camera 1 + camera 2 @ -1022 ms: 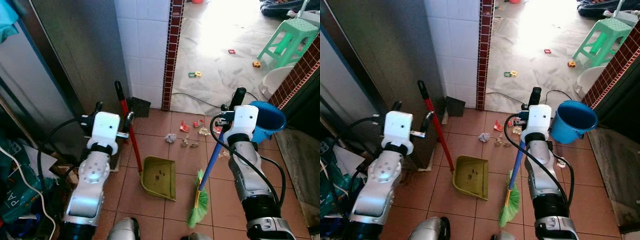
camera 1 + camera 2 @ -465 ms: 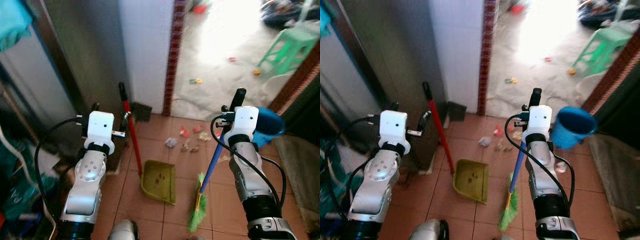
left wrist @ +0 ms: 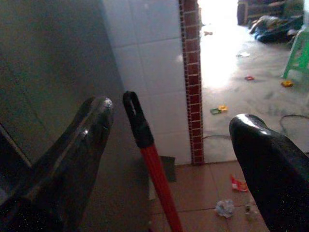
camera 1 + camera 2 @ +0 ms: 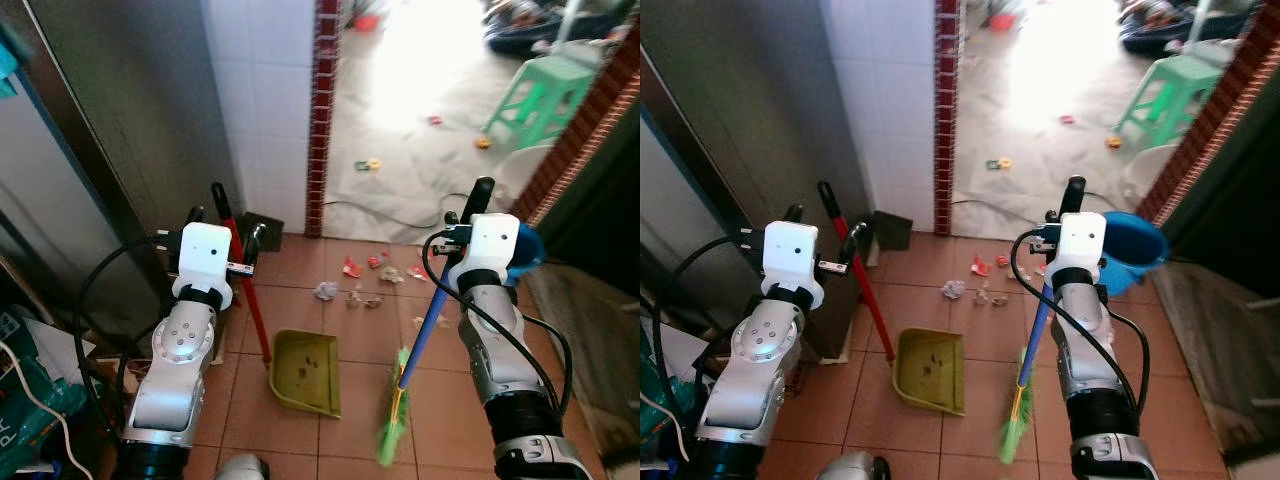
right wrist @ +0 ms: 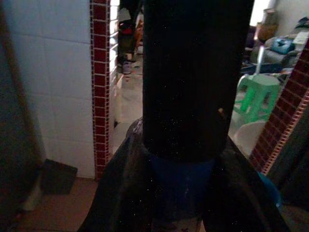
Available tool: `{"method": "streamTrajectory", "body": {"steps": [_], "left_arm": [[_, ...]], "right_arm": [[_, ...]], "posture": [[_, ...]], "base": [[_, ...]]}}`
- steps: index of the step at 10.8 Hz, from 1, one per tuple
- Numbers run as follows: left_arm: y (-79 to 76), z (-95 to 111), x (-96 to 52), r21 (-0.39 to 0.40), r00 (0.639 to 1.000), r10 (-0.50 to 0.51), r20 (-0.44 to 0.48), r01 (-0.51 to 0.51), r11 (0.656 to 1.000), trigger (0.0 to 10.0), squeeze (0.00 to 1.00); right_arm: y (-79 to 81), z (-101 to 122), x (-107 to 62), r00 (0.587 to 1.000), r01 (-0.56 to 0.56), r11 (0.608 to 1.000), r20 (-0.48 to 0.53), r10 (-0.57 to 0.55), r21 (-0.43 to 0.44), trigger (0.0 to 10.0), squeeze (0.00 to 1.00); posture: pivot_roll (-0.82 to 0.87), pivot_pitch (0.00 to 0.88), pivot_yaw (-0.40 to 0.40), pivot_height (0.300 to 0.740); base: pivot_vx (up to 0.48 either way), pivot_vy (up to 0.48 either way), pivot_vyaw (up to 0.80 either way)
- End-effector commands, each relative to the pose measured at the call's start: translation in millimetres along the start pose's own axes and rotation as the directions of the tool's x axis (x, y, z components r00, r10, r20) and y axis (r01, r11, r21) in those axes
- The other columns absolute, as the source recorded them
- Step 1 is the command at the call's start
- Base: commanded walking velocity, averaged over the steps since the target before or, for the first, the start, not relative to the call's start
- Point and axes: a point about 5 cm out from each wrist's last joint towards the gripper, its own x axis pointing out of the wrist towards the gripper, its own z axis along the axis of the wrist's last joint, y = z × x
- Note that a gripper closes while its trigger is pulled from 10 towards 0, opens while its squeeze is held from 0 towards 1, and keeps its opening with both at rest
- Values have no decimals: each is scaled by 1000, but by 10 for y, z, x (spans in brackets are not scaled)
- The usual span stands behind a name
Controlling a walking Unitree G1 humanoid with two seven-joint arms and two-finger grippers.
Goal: Sweep floor
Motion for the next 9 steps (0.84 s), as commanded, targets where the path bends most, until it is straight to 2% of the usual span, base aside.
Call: {"method": "streamTrajectory", "body": {"steps": [1, 2, 4, 7, 9], "left_arm": [[-15, 32, 16, -3, 1000, -7, 12, 7, 1000, 10000, 0], [-23, 36, 15, -5, 1000, -8, 13, 8, 1000, 10000, 0], [-35, 33, 4, -9, 1000, -8, 12, 8, 1000, 10000, 0], [-60, 30, -5, -16, 1000, -3, 9, 3, 1000, 10000, 0], [-51, 33, -15, -3, 1000, 19, 15, -19, 1000, 10000, 0]], "right_arm": [[3, 93, 42, 999, -5, 1000, 42, 5, -4, 10000, 0], [6, 95, 41, 999, -15, 1000, 44, 15, -7, 10000, 0], [11, 99, 41, 999, -19, 1000, 46, 19, -11, 10000, 0], [29, 68, 22, 999, -39, 999, 36, 39, -11, 10000, 0], [34, 65, 22, 998, -45, 999, 34, 46, -12, 10000, 0]], "posture": [[61, 0, -18, 740], [60, 0, -22, 740], [62, 0, -23, 740], [61, 0, -38, 740], [62, 0, -41, 740]], "base": [[428, 0, 0], [435, 0, 0], [437, 0, 534], [419, 0, 0], [0, 0, 0]]}}
